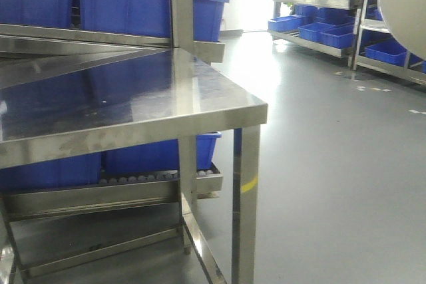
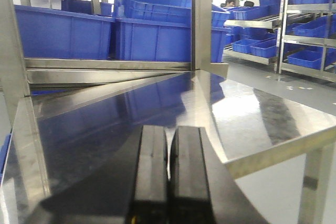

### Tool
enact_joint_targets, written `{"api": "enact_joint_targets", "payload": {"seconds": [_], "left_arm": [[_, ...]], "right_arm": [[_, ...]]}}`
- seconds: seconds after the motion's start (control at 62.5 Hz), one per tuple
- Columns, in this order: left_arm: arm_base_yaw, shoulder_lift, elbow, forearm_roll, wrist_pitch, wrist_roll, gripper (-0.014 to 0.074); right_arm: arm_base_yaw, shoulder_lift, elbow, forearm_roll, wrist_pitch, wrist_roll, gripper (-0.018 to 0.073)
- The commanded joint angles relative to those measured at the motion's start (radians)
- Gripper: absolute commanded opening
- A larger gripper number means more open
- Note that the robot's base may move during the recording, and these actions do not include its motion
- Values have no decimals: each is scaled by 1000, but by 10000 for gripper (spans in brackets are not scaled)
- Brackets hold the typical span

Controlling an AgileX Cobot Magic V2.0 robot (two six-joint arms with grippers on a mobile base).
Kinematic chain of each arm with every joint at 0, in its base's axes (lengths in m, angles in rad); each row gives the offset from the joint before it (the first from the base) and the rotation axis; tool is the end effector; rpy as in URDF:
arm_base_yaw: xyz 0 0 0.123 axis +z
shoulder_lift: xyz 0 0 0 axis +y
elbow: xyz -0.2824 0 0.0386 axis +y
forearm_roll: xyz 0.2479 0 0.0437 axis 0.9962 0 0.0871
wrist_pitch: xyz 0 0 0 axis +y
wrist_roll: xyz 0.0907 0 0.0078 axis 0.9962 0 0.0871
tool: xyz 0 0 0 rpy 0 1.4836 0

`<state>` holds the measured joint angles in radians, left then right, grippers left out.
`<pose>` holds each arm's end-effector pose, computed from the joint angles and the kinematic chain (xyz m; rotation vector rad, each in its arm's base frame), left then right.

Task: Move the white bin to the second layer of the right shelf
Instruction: 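Hold the white bin in the right gripper while turning away from the shelf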

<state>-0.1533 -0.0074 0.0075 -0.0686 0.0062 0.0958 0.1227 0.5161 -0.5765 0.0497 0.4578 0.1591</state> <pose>0.0553 -0.0086 0.2104 0.1347 1.4846 -0.1022 0.1039 0.0148 0.3267 0.0613 1.8867 0.2443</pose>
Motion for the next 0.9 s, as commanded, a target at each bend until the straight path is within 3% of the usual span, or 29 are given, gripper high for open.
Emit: {"api": "enact_joint_targets", "payload": {"seconds": [0.0, 0.879], "left_arm": [[-3, -13, 33, -5, -87, -7, 85], [-3, -13, 33, -5, -87, -7, 85]], "right_arm": [[-8, -1, -31, 2, -112, 1, 56], [-8, -1, -31, 2, -112, 1, 56]]}}
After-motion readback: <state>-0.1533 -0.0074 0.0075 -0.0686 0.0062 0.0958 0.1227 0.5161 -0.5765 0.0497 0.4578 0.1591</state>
